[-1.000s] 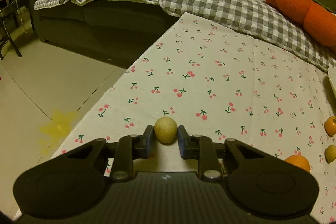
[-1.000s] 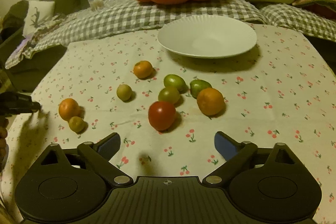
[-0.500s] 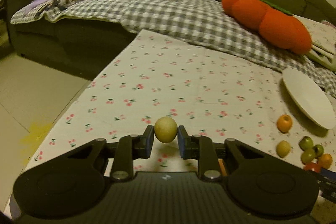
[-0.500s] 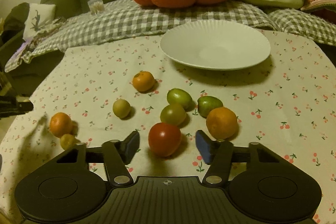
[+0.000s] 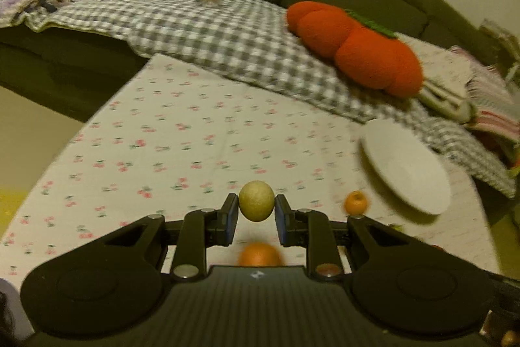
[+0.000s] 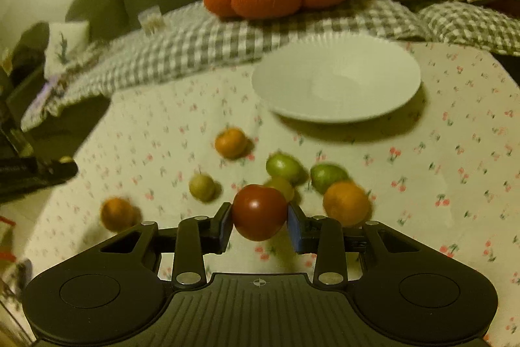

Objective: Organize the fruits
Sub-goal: 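Carry both fruits over the white plate and open both tools to drop them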

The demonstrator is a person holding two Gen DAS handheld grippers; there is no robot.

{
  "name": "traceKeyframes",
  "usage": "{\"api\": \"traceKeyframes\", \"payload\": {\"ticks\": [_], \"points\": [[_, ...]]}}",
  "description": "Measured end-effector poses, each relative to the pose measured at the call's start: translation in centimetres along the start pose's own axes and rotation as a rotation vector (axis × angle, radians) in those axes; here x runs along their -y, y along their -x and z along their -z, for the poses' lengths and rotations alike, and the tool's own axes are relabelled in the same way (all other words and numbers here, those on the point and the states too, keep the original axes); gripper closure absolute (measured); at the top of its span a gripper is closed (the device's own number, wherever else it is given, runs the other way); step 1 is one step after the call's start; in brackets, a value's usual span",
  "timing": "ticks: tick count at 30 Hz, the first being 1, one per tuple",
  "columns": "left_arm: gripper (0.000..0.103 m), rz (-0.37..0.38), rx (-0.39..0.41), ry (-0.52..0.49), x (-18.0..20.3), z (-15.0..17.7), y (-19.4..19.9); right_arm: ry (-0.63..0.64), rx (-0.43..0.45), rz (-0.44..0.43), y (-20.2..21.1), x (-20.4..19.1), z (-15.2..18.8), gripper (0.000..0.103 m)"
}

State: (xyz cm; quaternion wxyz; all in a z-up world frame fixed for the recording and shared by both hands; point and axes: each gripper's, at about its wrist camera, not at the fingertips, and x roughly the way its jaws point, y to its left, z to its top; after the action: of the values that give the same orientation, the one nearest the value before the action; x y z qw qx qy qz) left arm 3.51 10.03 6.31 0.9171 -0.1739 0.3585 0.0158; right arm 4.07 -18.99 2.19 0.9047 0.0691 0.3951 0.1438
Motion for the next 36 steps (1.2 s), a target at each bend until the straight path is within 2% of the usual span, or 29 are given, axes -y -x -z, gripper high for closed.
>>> {"api": "traceKeyframes", "payload": {"ticks": [4,9,15,23,29,36], "points": [[0.081,0.100,-0.041,0.049,1.3,-1.0,-0.6,-0.050,0.014,-0.016,1.1,1.4,-1.4,0.069],[0.081,0.145,-0.071,-0.007,5.4,-2.5,-2.1,-0.080,0.027,-0.009,1.4,3.3,-3.8,0.069],[0.081,0.160,-0.076,-0.113,11.7,-3.4,-5.5,-0.086,0.040,0.012,-0.5,5.4,-7.0,0.069],[0.081,0.183,-0.070,-0.264,17.5,-1.9,-10.6,-0.115,0.031,0.051,-3.0,8.6,-9.4,0.069],[0.081,0.191,-0.070,-0.372,19.4,-0.4,-13.3,-0.064,0.022,0.065,-4.6,8.6,-10.0,0.069],[0.081,0.171,-0.065,-0.413,19.7,0.4,-14.6,-0.047,0.004,0.081,-5.8,9.3,-9.9,0.068]]}}
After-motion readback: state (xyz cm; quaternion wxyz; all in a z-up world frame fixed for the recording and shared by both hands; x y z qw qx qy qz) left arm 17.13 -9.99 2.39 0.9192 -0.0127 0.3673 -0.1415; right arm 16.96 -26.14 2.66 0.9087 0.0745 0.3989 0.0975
